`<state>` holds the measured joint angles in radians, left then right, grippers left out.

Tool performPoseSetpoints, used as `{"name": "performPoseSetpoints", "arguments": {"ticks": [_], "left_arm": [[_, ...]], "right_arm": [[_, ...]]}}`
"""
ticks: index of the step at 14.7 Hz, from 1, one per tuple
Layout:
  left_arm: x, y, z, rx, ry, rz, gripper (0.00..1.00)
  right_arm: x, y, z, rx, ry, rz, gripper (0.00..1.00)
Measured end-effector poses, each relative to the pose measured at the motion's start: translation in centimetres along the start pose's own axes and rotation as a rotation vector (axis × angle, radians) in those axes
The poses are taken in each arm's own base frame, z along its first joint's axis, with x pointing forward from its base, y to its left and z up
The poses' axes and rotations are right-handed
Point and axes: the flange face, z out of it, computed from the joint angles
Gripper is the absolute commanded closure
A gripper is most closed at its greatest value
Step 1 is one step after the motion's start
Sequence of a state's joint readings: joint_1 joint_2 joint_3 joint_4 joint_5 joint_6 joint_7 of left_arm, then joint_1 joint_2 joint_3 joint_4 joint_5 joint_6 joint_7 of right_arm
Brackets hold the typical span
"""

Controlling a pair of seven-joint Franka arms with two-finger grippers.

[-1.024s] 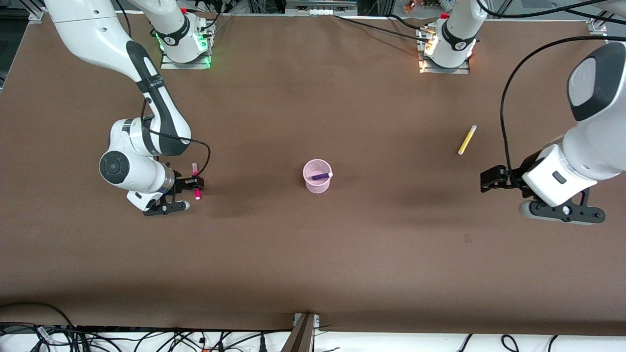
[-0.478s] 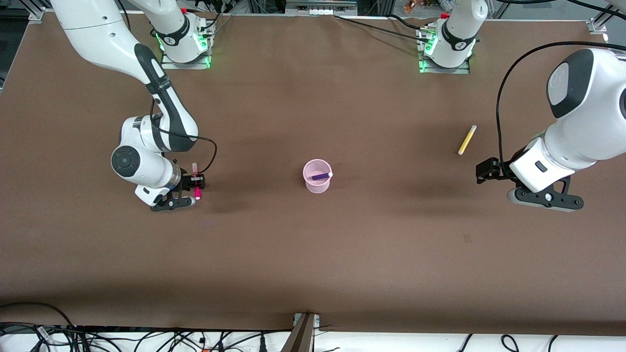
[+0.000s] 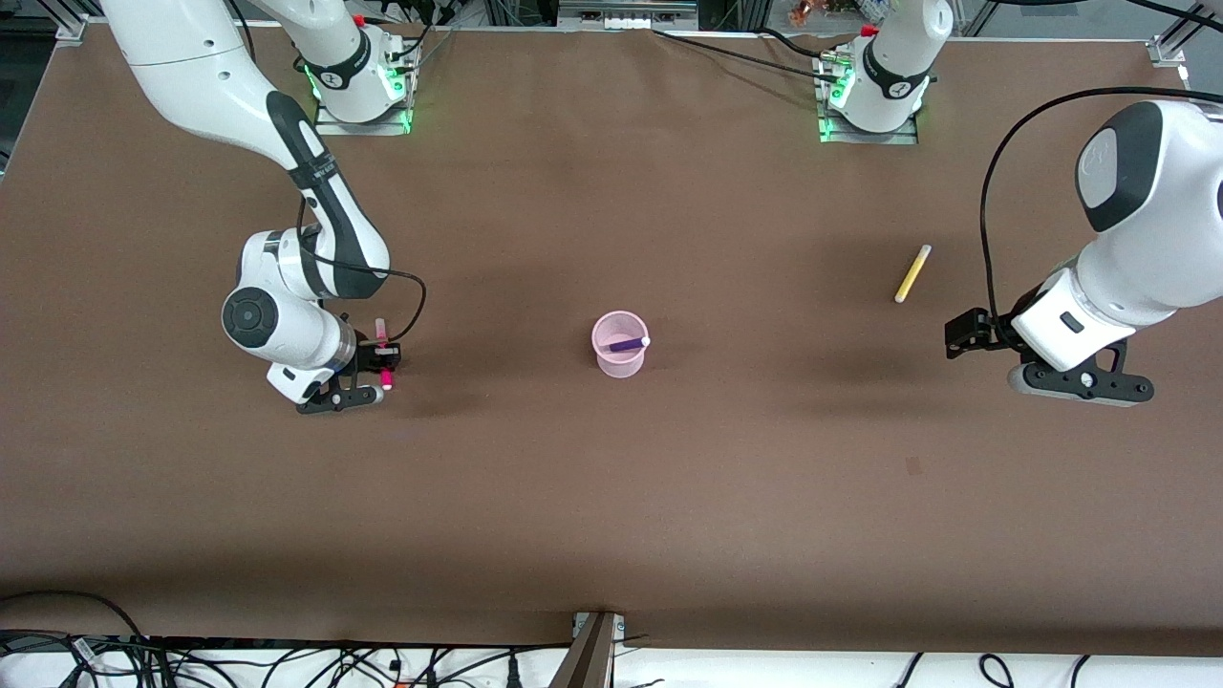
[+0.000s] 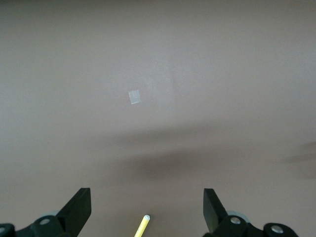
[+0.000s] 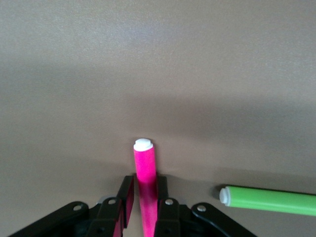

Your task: Organize pens into pink holder with both arms

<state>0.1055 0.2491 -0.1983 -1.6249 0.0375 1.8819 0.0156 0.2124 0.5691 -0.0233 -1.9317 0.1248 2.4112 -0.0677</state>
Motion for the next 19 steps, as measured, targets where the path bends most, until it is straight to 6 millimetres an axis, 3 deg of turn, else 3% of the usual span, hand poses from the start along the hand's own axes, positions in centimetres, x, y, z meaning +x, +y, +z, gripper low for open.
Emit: {"name": "performPoseSetpoints", "arguments": {"ticks": [1,4,7,10,12,14,17,19], "left_arm": [[0.0,0.1,-0.5,-0.006,0.012,-0.004,0.0],[-0.3,0.1,-2.8,-0.017,0.055,-0.023,0.0],[-0.8,0.2,-4.4,-0.013,0.078,-0.036,0.0],[-0.9,0.2,-4.4,-0.013,0.075,-0.038,0.0],[-0.9,0.2,-4.4,-0.013,0.074,-0.038,0.0],[-0.9,0.2,-4.4,-0.013,0.074,-0.038,0.0],[-0.8,0.1,-4.7,-0.013,0.08,-0.04,0.0],[-0.8,0.0,-5.0,-0.012,0.085,-0.042,0.0]], "right_arm": [[0.0,0.0,0.1,0.0,0.002,0.0,0.7],[0.0,0.0,0.2,-0.001,0.002,0.0,1.0],[0.0,0.0,0.2,-0.001,0.003,0.0,1.0],[0.4,-0.6,-0.7,0.002,0.024,-0.018,1.0],[1.1,-2.7,-3.6,0.012,0.074,-0.053,1.0],[1.2,-5.9,-8.3,0.03,0.13,-0.105,1.0],[-0.4,-12.6,-15.3,0.068,0.211,-0.205,1.0],[-1.9,-17.6,-18.5,0.098,0.279,-0.264,1.0]]}}
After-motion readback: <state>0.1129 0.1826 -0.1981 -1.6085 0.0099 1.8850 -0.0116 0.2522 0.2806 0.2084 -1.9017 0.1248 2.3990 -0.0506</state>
